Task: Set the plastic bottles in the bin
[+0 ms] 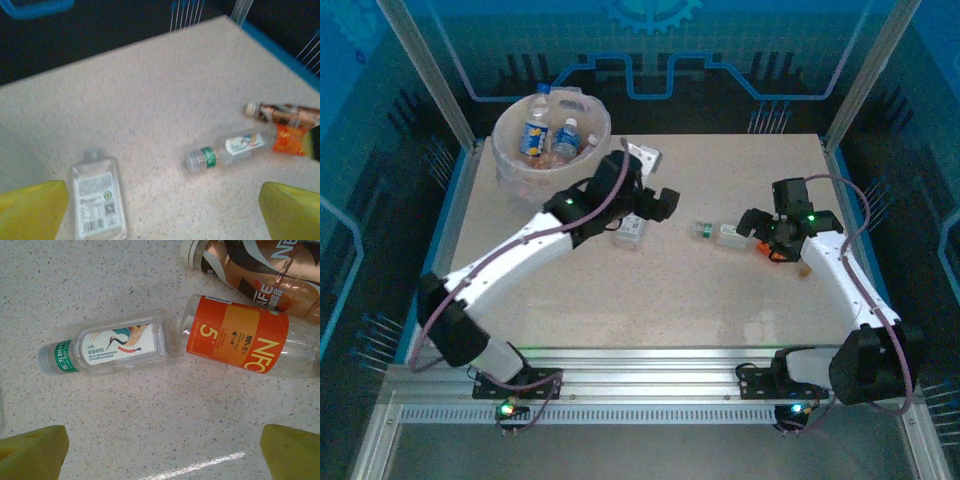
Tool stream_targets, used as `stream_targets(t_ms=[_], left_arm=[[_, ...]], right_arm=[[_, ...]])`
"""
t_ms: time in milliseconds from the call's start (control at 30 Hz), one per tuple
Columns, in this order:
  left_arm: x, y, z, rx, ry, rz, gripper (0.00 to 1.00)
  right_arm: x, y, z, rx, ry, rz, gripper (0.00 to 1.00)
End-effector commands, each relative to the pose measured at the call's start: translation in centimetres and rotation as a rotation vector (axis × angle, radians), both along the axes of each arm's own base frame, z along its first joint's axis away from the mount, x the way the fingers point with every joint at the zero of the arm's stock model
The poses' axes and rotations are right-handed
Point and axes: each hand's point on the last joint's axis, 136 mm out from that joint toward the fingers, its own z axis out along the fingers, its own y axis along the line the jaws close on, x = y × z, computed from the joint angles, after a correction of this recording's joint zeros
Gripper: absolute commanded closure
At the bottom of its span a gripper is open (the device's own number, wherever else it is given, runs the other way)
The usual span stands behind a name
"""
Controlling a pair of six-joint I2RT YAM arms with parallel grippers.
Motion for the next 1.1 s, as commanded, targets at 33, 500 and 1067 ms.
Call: stream_targets(t_ms=[33, 500, 1067], left_arm=[[1.2, 0.8, -6.1, 0.071, 0.112, 0.111, 0.01], [3.8, 4.1, -16.7, 0.199, 0.289, 0.284, 0.01], [5.3, 6.5, -21.9, 0.22, 0.379, 0.371, 0.01]], right_arm=[[-0.6, 0.1, -0.5, -0.016, 0.031, -0.001, 0.0], [-0.8, 0.0, -0.5, -0.019, 0.036, -0.001, 0.0], [-0.4, 0.1, -0.8, -0.017, 0.036, 0.005, 0.0]])
